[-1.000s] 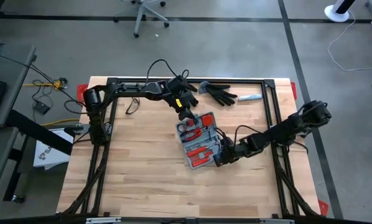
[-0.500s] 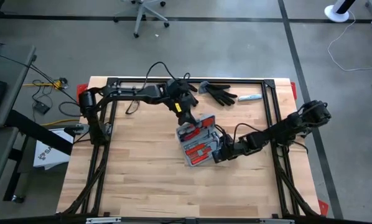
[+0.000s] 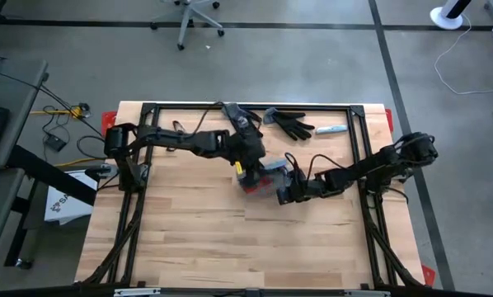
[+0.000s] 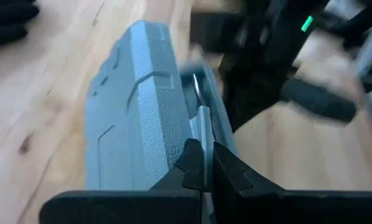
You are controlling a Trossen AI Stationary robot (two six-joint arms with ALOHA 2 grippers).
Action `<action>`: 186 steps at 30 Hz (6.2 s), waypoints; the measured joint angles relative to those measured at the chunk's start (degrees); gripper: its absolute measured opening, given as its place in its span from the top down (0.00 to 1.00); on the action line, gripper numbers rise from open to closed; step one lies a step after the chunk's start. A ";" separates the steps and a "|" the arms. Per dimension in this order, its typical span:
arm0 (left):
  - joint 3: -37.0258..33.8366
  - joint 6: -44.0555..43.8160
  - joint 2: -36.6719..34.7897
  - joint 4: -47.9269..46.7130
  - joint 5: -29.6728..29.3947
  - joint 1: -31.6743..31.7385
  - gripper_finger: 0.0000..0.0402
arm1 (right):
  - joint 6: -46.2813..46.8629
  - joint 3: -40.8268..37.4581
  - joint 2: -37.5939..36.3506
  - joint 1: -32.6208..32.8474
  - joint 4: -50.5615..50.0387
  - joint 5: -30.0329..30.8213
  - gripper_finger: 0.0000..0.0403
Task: Prefit tool cases
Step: Close the gray tool box, then return to Home Position
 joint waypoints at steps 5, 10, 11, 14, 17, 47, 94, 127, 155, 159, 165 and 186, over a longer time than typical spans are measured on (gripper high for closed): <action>-0.28 1.20 0.85 -2.32 -2.82 -1.52 0.99 | -2.66 0.00 -0.01 -3.76 1.99 0.21 1.00; -0.32 0.94 2.18 -4.29 -1.15 -1.88 0.94 | -4.49 0.00 -0.02 -5.18 3.82 -0.50 1.00; -0.32 0.68 2.36 -4.44 -0.74 -1.98 0.93 | -4.51 0.00 -0.02 -5.07 3.84 -0.66 1.00; -0.34 0.33 2.51 -5.08 0.92 -2.28 0.92 | -4.31 0.00 -0.02 -4.07 3.93 -0.89 1.00; -0.32 0.31 2.40 -4.76 3.82 -2.28 0.91 | -3.12 0.00 -0.02 -2.15 4.04 -0.76 1.00; -22.97 -9.54 -5.97 11.72 -5.22 1.99 1.00 | -20.79 3.16 -2.06 -20.81 -0.70 -10.27 1.00; -72.38 -60.66 -84.26 23.71 -2.53 4.99 1.00 | -1.37 -34.29 -39.27 -9.42 44.37 0.47 1.00; -72.16 -66.64 -98.14 12.90 -12.41 0.45 1.00 | -4.55 -34.29 -39.27 -4.55 23.97 -6.42 1.00; -72.16 -66.64 -98.14 12.85 -12.39 0.45 1.00 | -4.93 -34.32 -39.26 -4.55 14.38 -6.48 1.00; -72.16 -66.64 -98.14 12.85 -12.39 0.45 1.00 | -4.93 -34.32 -39.25 -4.55 14.38 -6.48 1.00; -72.16 -66.64 -98.14 12.85 -12.39 0.45 1.00 | -4.93 -34.32 -39.25 -4.55 14.38 -6.48 1.00; -72.16 -66.64 -98.14 12.85 -12.37 0.44 1.00 | -4.93 -34.32 -39.25 -4.56 14.37 -6.48 1.00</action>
